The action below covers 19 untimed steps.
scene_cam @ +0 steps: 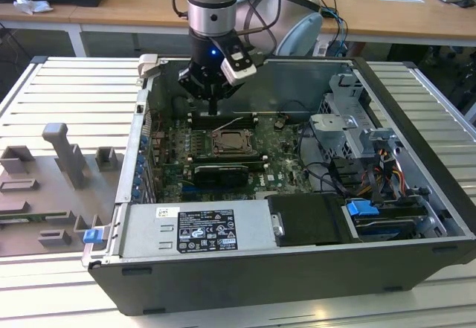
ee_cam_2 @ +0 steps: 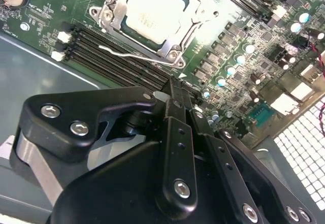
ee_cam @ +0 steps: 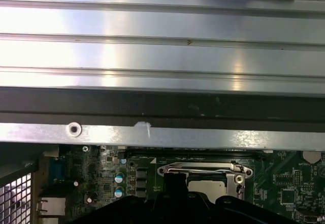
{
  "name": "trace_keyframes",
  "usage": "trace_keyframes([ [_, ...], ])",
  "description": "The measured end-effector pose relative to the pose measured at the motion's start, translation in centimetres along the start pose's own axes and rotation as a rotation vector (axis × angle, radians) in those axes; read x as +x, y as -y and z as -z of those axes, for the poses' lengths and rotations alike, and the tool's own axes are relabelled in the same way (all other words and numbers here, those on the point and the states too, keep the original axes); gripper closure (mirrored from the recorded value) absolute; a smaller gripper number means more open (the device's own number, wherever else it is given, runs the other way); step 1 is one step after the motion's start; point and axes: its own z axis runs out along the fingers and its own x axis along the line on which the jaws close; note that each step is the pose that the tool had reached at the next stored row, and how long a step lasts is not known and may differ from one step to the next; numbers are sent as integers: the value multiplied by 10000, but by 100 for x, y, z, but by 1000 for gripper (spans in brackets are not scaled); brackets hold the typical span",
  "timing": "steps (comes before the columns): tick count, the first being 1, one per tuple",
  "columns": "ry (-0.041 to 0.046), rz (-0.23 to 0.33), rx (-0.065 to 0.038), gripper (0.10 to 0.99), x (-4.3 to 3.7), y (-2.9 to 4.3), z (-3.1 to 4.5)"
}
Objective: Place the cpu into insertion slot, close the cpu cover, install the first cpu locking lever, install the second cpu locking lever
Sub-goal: 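Install the first cpu locking lever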
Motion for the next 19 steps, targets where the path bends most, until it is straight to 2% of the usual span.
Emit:
trace_keyframes([
  [5,1,0,-8,980,-58,2,-23],
  [9,27,-7,-385,980,-71,4,-42],
  [11,23,-7,-382,980,-93,6,-70],
  [15,24,-7,-385,980,-176,10,-172],
  [17,25,-7,-436,980,-184,11,-187],
  [19,25,-9,-440,980,-185,11,-194],
])
